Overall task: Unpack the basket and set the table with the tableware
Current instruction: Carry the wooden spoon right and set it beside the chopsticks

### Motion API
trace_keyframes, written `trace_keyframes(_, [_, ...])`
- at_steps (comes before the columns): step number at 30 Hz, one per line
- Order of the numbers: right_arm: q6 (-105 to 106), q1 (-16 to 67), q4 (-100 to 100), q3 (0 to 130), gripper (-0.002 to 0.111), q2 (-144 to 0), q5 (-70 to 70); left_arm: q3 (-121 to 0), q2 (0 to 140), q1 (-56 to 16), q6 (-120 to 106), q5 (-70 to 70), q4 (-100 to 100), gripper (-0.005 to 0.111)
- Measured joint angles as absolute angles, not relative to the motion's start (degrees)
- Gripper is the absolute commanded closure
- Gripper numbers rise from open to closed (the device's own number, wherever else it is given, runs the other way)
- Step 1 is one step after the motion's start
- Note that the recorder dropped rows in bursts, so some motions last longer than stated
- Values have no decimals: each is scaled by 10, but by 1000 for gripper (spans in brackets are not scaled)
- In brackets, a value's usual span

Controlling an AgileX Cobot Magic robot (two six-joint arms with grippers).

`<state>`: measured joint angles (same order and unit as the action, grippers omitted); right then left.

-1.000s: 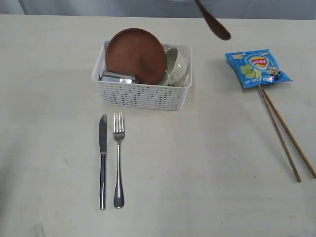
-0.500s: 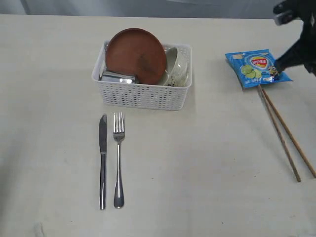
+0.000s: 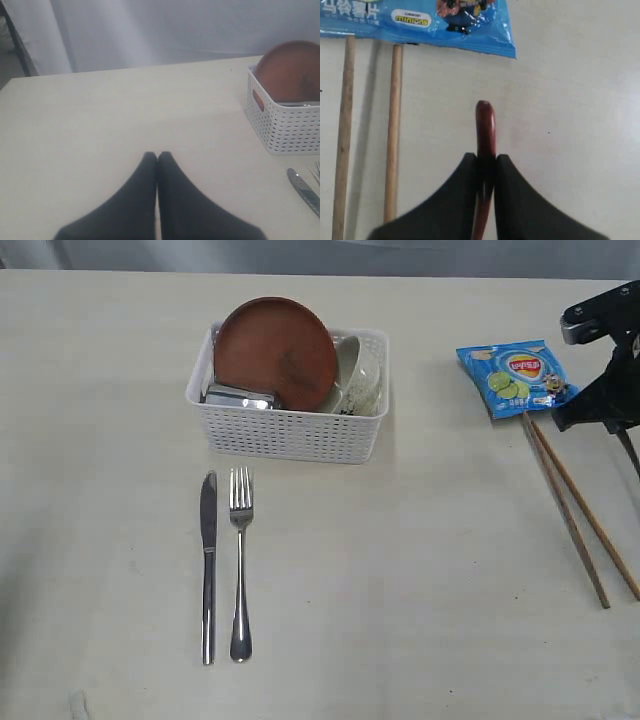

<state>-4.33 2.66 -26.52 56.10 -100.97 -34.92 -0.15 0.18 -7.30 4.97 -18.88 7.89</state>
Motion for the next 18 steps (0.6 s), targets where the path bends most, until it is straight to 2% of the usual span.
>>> trace_keyframes(2, [-43,27,-262,561,100,-1013,-349,-1,2,-73,50,-189,79,107])
trace_keyframes(6, [-43,27,-247,565,70,-1014,-362,-1,2,-73,50,-189,79,107])
trace_keyframes(7, [-43,27,-245,571,66,-1016,-372,-1,2,-73,50,-189,79,107])
trace_keyframes(14, [-45,27,-210,625,65,-1022,-423,-1,2,-73,50,-189,79,107])
trace_keyframes(18, [35,29,-86,678,65,-1021,-454,-1,2,-73,50,-189,79,107])
